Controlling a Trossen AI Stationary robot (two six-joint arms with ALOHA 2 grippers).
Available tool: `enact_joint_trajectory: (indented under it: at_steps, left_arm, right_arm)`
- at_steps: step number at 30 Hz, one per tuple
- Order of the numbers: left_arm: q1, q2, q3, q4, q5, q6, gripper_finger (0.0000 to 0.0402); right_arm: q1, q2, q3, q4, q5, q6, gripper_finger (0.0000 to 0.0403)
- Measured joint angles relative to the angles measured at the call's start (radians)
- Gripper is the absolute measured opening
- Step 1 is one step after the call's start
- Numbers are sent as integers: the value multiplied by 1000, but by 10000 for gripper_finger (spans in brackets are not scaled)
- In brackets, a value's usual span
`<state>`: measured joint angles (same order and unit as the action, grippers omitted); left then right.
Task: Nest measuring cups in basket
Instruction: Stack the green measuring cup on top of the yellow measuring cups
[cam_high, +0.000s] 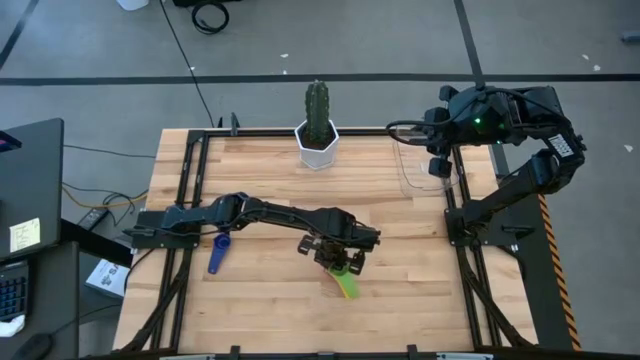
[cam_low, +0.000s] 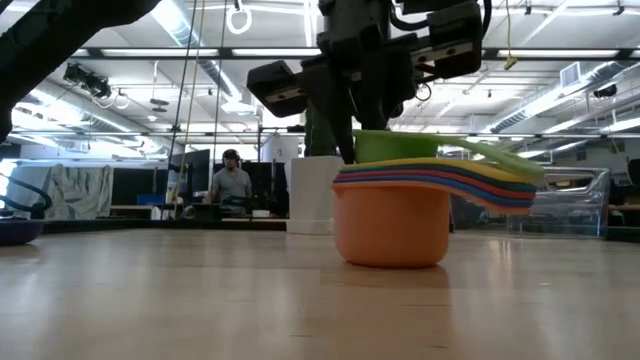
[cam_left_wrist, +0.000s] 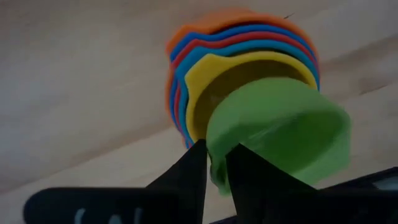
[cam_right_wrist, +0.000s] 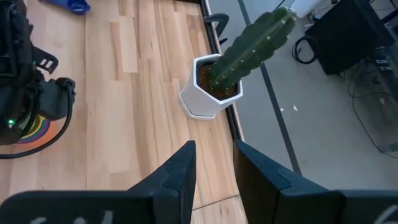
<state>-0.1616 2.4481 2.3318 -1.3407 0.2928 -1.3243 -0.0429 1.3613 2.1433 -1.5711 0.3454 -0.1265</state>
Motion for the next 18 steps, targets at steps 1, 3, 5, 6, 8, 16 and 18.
enact_joint_trajectory:
  at_steps: [1, 3, 5, 6, 8, 16, 18]
  left_arm:
    - [0, 0, 0, -4, 0, 1, 66]
    - [0, -1, 0, -21, 8, 2, 66]
    - [1, -5, 0, -52, 27, 7, 66]
    - [1, -6, 0, -62, 27, 10, 66]
    - [1, -7, 0, -83, 29, 13, 66]
    - [1, -7, 0, -53, 27, 58, 66]
    - [1, -7, 0, -32, 22, 82, 66]
  right_arm:
    - [0, 0, 0, 0, 0, 0, 111]
    - [0, 0, 0, 0, 1, 0, 111]
    - [0, 0, 0, 0, 1, -2, 111]
    - [0, 0, 0, 0, 1, -4, 111]
    - [0, 0, 0, 0, 0, -5, 111]
    - [0, 0, 0, 0, 1, -8, 111]
    - [0, 0, 0, 0, 1, -8, 111]
